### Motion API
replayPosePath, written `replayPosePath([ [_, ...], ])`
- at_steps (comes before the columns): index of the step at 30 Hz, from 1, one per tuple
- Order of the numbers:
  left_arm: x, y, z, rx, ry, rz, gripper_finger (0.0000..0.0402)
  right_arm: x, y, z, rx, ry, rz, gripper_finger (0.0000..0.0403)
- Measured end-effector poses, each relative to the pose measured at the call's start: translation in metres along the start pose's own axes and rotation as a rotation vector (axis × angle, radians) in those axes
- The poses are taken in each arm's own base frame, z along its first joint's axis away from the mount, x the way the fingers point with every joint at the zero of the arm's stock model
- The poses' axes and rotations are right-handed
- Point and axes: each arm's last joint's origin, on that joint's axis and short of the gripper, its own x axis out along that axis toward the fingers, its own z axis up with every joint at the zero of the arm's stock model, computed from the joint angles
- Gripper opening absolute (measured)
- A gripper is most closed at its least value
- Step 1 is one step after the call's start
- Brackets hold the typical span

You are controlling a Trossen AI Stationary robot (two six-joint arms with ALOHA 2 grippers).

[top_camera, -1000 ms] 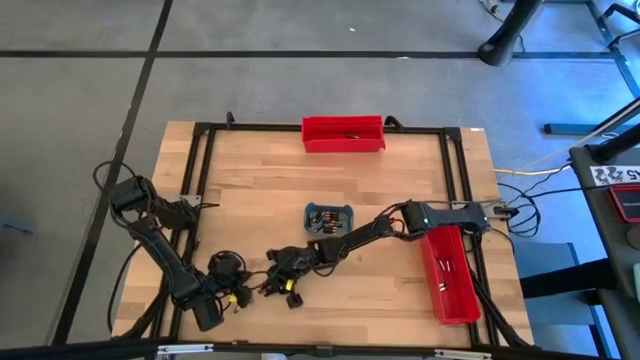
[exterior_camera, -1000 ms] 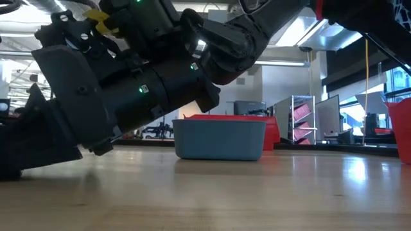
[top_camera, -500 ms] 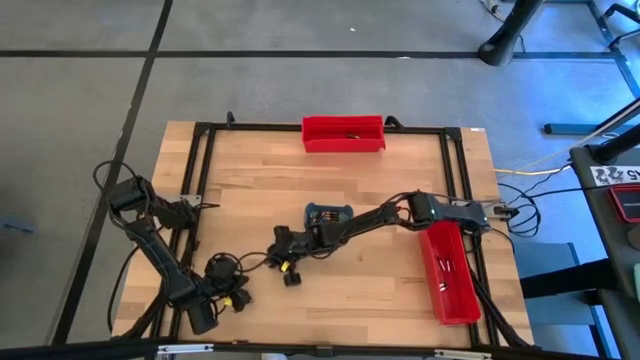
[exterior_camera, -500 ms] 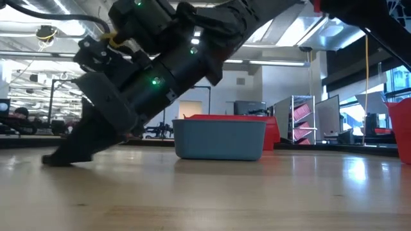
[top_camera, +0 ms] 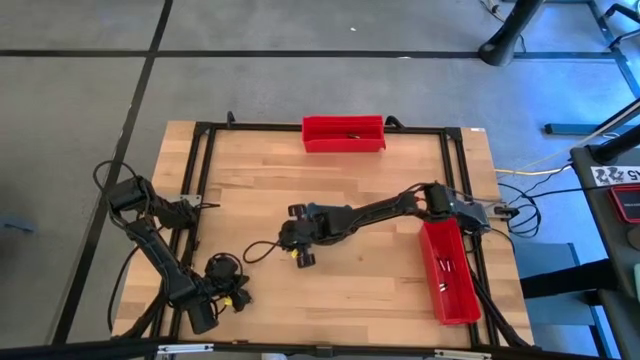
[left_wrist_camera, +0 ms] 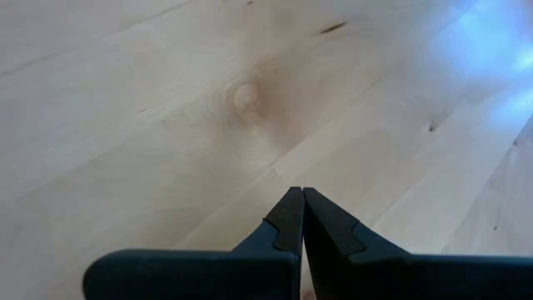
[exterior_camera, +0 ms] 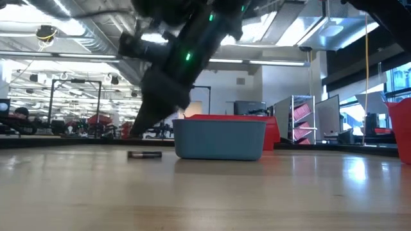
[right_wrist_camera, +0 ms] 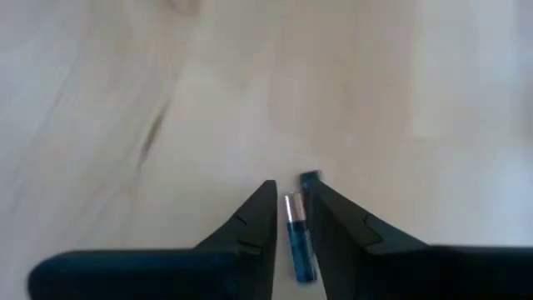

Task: Sort batteries
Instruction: Put the black battery into the blue bin

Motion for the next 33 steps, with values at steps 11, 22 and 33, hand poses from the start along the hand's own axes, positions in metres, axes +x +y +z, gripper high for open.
replayPosePath([
  [11,0.000,0.000,0.000,0.004,-0.002,0.002,0.0001,-0.041,-0.011,0.005,-0.023,0.040,0.058,0.0004],
  [22,0.003,0.003,0.006,0.012,-0.043,0.038,0.0001,-0.027,-0.063,0.018,0.048,-0.231,0.072,0.0092],
  [33,0.004,0.003,0.008,0.018,-0.050,0.040,0.0001,0.039,-0.113,-0.024,0.100,-0.260,0.201,0.0227],
])
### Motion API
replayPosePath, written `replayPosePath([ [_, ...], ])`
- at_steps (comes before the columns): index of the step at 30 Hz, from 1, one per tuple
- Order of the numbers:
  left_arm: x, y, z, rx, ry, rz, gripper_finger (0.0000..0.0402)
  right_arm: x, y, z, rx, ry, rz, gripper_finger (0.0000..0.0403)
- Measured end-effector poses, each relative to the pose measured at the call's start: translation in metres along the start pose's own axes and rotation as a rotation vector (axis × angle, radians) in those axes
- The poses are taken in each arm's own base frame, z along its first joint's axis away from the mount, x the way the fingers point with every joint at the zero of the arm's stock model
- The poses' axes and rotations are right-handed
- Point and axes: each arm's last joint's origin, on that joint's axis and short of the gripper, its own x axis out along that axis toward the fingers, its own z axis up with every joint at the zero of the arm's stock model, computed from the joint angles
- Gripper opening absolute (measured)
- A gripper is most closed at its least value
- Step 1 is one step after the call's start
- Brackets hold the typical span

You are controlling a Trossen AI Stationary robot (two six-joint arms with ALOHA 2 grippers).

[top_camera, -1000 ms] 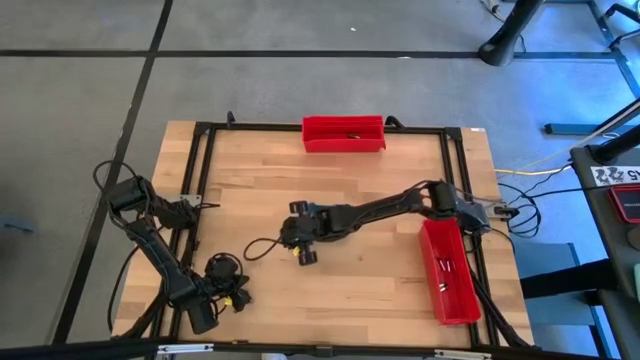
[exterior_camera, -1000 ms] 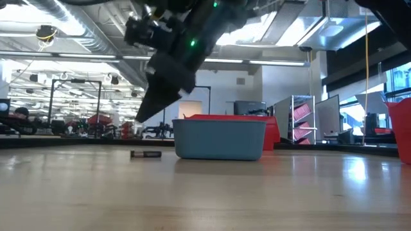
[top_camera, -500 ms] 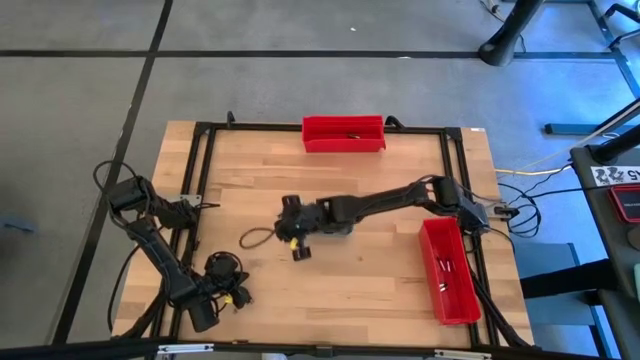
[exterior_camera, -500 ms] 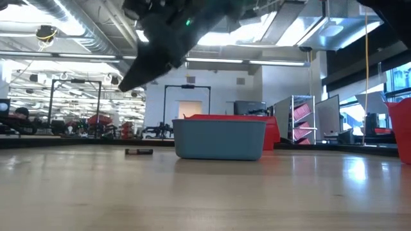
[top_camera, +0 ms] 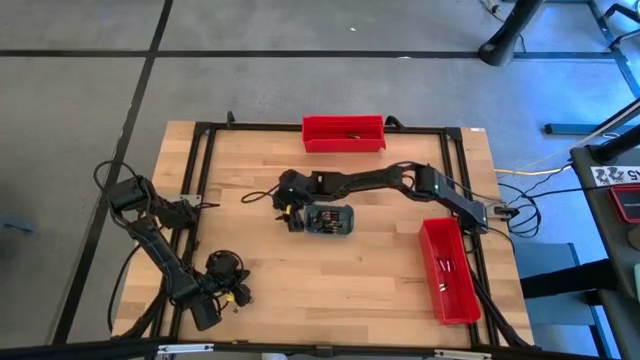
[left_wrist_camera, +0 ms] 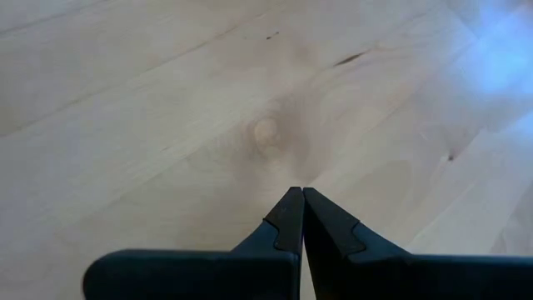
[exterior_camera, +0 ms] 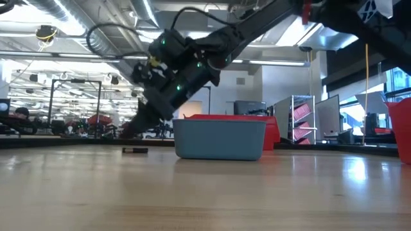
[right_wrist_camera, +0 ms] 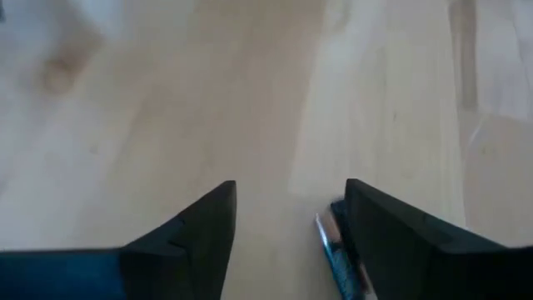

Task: Sort batteries
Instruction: Put the black battery into the blue bin

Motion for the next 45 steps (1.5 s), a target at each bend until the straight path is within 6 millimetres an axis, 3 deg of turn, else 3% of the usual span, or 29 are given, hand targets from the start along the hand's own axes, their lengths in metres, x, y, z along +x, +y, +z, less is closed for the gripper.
replayPosePath([
  [14,0.000,0.000,0.000,0.000,0.000,0.000,0.0001,0.010,-0.004,-0.018,-0.030,0.096,-0.035,0.0196],
  [19,0.000,0.000,0.000,-0.001,0.000,0.000,0.0001,0.001,-0.004,-0.007,-0.040,0.067,-0.014,0.0194],
  [24,0.000,0.000,0.000,0.000,0.000,0.001,0.0001,-0.007,-0.015,0.009,-0.061,0.026,-0.107,0.0193],
  [32,0.000,0.000,0.000,0.002,-0.001,0.001,0.0001,0.000,-0.035,-0.011,-0.027,0.052,-0.084,0.0193],
  [45,0.001,-0.001,0.001,0.000,-0.002,0.002,0.0001,0.022,-0.035,-0.032,-0.063,0.072,-0.024,0.0181],
])
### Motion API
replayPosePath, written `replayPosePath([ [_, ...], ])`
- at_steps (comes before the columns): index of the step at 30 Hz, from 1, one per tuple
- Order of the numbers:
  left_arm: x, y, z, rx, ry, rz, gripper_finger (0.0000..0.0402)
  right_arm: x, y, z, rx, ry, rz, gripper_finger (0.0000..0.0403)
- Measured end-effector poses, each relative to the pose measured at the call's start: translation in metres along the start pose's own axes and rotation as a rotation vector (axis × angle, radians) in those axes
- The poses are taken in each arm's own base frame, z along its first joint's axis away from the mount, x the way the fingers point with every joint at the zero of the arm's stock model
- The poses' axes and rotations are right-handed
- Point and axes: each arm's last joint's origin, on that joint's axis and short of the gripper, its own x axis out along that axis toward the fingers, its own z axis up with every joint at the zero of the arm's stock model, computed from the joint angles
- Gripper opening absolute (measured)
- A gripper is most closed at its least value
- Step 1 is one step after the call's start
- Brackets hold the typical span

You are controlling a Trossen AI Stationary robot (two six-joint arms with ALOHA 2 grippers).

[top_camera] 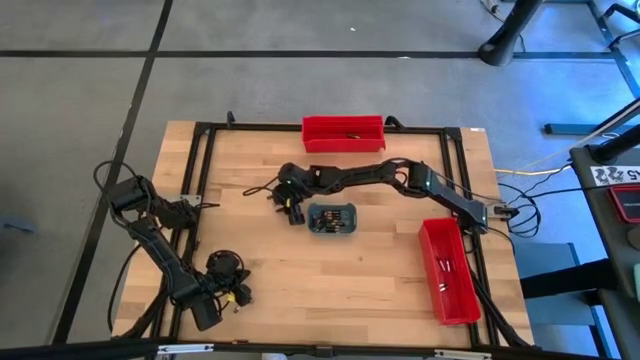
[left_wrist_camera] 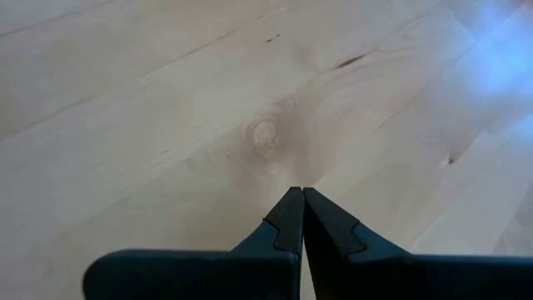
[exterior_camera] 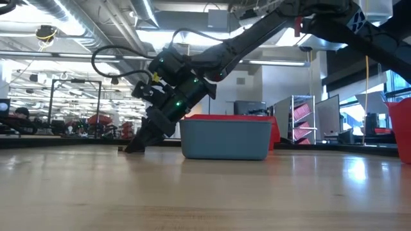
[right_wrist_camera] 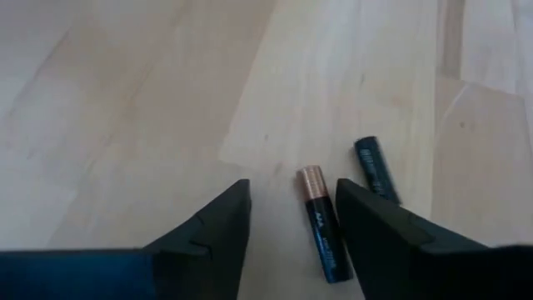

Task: Sort batteries
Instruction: Put the black battery into the blue bin

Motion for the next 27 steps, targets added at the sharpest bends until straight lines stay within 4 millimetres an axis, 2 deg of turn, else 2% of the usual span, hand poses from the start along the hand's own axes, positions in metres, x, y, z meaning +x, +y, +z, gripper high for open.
replayPosePath([
  [4,0.000,0.000,0.000,-0.003,0.000,-0.001,0.0001,0.002,-0.004,-0.007,0.014,0.008,0.021,0.0130],
  [10,0.000,0.000,0.000,-0.002,0.001,0.000,0.0001,0.007,-0.018,-0.024,0.048,0.020,0.056,0.0022],
  [16,0.000,0.000,0.000,-0.001,0.000,0.001,0.0001,0.011,-0.021,-0.029,0.087,-0.007,0.084,0.0028],
  [23,0.000,0.000,0.000,0.000,0.000,0.002,0.0001,-0.014,-0.029,0.002,0.115,-0.147,0.018,0.0018],
  [25,0.000,0.000,0.000,-0.002,0.000,0.002,0.0001,-0.031,-0.032,0.017,0.106,-0.182,-0.026,0.0018],
  [27,0.000,0.000,0.000,-0.008,0.000,0.002,0.0001,-0.060,-0.034,0.038,0.083,-0.215,-0.049,0.0018],
])
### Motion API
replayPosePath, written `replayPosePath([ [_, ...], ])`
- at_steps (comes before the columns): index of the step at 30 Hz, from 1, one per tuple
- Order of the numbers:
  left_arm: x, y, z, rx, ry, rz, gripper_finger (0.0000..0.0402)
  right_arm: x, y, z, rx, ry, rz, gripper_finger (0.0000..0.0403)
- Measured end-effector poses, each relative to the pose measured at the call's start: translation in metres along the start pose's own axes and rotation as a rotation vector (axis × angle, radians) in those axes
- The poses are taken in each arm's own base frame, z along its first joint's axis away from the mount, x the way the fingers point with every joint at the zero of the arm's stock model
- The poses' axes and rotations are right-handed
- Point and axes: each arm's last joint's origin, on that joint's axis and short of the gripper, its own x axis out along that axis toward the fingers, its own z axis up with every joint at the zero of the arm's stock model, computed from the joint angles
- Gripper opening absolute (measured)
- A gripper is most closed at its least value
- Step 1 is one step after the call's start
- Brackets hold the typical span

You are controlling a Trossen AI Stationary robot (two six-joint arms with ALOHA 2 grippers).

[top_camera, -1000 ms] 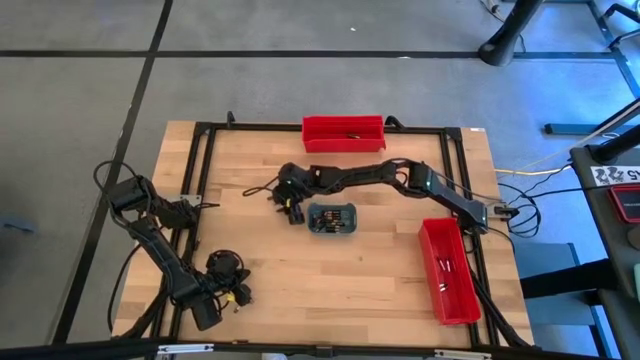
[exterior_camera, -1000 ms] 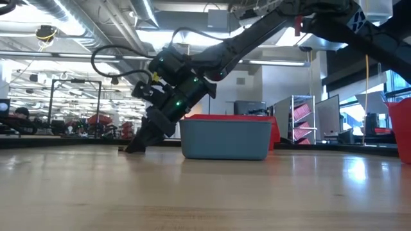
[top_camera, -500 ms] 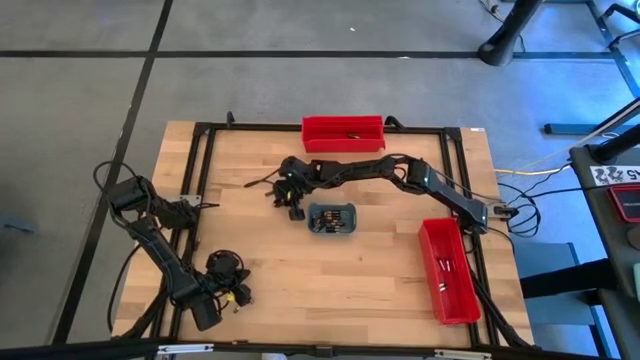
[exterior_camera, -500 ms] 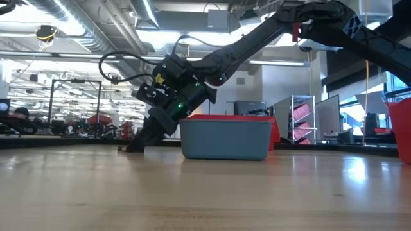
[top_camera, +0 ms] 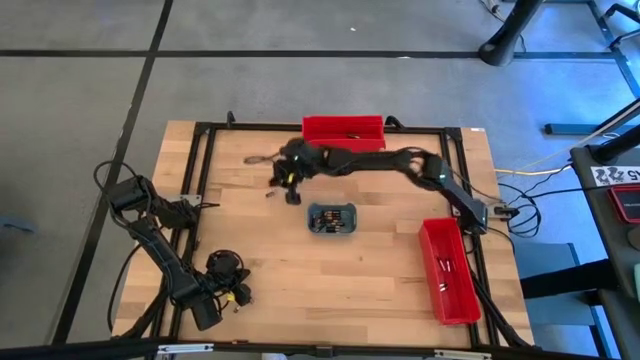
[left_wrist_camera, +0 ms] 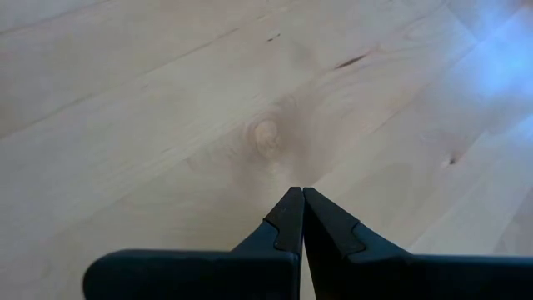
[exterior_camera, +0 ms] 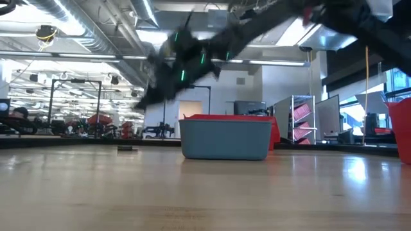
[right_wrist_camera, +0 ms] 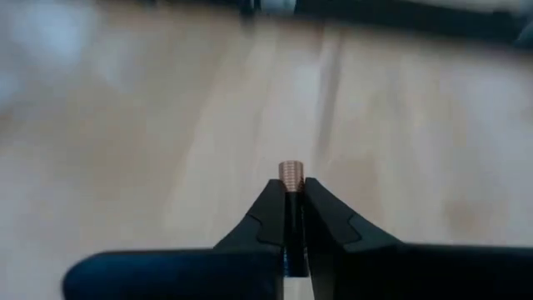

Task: Sort batteries
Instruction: Put the black battery into the blue bin

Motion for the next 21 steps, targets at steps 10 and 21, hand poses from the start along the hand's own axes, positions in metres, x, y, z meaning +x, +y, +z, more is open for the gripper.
replayPosePath([
  [10,0.000,0.000,0.000,0.005,-0.001,0.001,0.0001,-0.111,0.048,0.054,-0.090,0.272,0.207,0.0017],
  [21,0.000,-0.001,0.005,0.029,-0.132,-0.051,0.0001,-0.112,0.133,-0.009,0.035,0.469,-0.035,0.0020],
])
